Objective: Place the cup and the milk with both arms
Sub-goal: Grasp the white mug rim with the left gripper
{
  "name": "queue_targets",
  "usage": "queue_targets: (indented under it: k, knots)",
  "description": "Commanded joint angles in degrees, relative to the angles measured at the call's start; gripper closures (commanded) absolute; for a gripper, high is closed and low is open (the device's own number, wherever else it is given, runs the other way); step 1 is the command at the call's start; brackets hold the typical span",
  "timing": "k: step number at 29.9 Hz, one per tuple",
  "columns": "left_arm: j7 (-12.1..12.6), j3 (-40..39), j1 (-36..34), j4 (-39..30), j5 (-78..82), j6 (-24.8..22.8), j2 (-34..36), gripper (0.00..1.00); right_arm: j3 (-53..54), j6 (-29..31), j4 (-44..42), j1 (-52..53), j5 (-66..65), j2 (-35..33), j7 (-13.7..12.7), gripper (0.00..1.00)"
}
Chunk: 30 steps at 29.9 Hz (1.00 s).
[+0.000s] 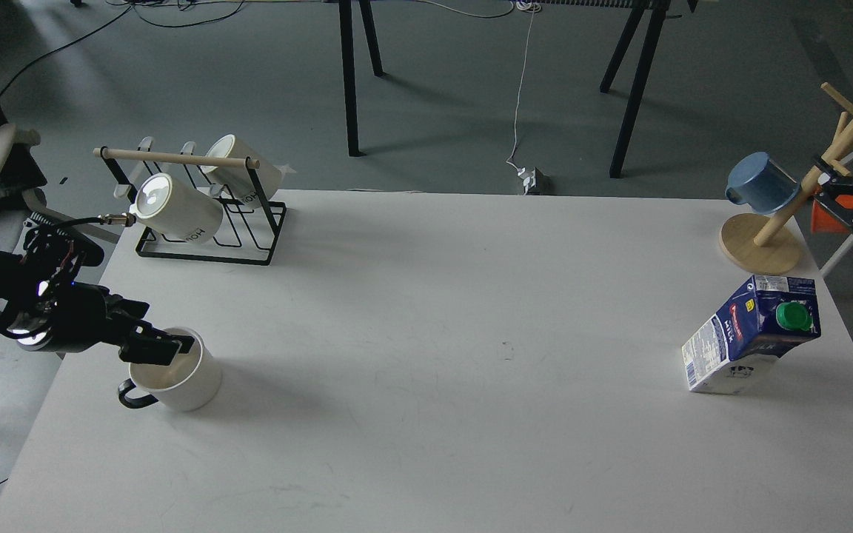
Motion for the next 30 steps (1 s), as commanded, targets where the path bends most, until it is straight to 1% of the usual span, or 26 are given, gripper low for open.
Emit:
queue_targets:
  k: [1, 9, 14, 21, 23, 25, 27, 29, 30]
  knots:
    - [-0.01, -0.14, 0.26, 1.67, -0.01, 0.0, -1.73, 0.0, 0.0, 0.0, 0.03, -0.08, 0.02, 0.0, -0.01, 0.01]
    - [-0.01, 0.04, 0.44, 5.89, 0.17, 0.0, -4.72, 0.0, 0.08, 0.0, 0.03, -0.52, 0.02, -0.09, -0.01, 0.01]
    - [-0.01, 0.04, 1.22, 7.65, 0.17, 0.0, -5.16, 0.0, 0.17, 0.0, 0.03, -0.87, 0.02, -0.09, -0.01, 0.01]
    - [-0.01, 0.12, 2.89, 8.79, 0.52, 0.0, -5.16, 0.05, 0.17, 0.0, 0.03, -1.49, 0.02, -0.09, -0.01, 0.01]
    - [-0.01, 0.12, 3.33, 9.58, 0.52, 0.0, -5.25, 0.09, 0.17, 0.0, 0.12, -1.58, 0.02, -0.09, -0.01, 0.01]
    - [-0.01, 0.12, 3.6, 10.29, 0.52, 0.0, -5.25, 0.19, 0.17, 0.0, 0.21, -1.84, 0.02, -0.09, -0.01, 0.01]
    - [-0.01, 0.21, 3.95, 10.64, 0.52, 0.0, -5.25, 0.33, 0.17, 0.0, 0.21, -2.1, 0.02, -0.09, -0.01, 0.01]
    - [-0.01, 0.21, 4.04, 10.64, 0.7, 0.0, -5.25, 0.53, 0.17, 0.0, 0.29, -2.45, 0.02, -0.09, -0.01, 0.01]
    - [-0.01, 0.21, 4.04, 10.64, 0.96, 0.0, -5.25, 0.61, 0.17, 0.0, 0.3, -2.63, 0.02, -0.09, -0.01, 0.01]
